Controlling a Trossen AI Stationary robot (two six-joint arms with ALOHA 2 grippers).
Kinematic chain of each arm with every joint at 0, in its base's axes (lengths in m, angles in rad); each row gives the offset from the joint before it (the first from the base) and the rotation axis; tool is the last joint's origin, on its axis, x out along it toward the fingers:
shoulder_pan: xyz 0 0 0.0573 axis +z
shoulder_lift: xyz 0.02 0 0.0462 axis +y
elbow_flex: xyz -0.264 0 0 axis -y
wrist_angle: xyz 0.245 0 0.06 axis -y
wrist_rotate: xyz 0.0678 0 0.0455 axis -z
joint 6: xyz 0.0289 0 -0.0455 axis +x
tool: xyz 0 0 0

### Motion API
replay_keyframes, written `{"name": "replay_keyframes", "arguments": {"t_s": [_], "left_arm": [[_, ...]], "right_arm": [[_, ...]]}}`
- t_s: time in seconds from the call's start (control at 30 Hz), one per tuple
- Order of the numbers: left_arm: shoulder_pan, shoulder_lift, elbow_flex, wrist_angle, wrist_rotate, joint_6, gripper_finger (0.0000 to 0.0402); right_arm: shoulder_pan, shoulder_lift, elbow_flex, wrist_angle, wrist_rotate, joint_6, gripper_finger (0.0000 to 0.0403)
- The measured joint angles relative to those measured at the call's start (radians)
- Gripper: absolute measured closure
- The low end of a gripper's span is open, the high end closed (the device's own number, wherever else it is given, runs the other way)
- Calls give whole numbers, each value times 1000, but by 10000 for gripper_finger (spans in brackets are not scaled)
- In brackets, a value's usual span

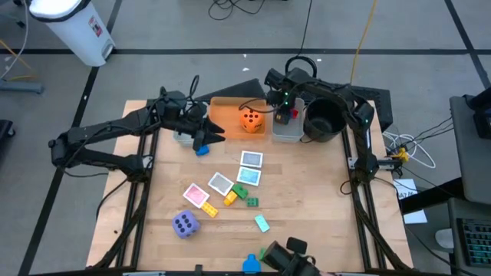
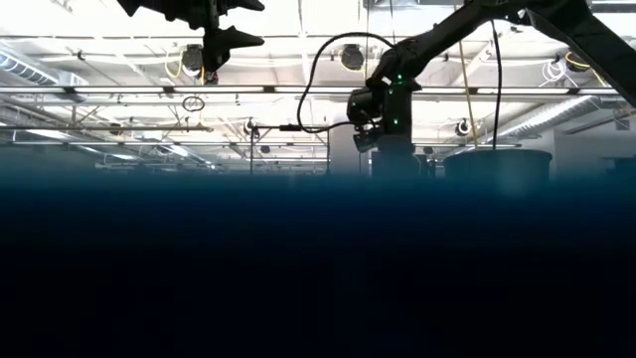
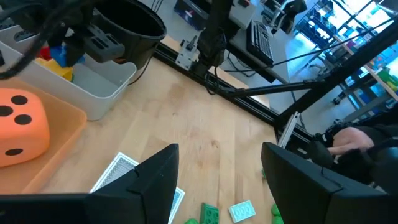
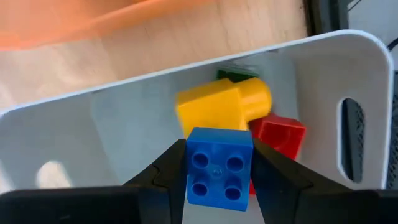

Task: Pick & Place Toys
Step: Put the blue game piece into the right gray bin

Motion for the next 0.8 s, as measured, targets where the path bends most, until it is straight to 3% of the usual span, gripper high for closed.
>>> {"name": "replay_keyframes", "arguments": {"t_s": [0.3, 0.8], "left_arm": [[2, 0, 0, 0, 0, 5, 165], [3, 0, 0, -8, 0, 5, 165]], "right_arm": [[80, -28, -2, -3, -52, -58, 273], [128, -28, -157, 91, -49, -30, 273]]}}
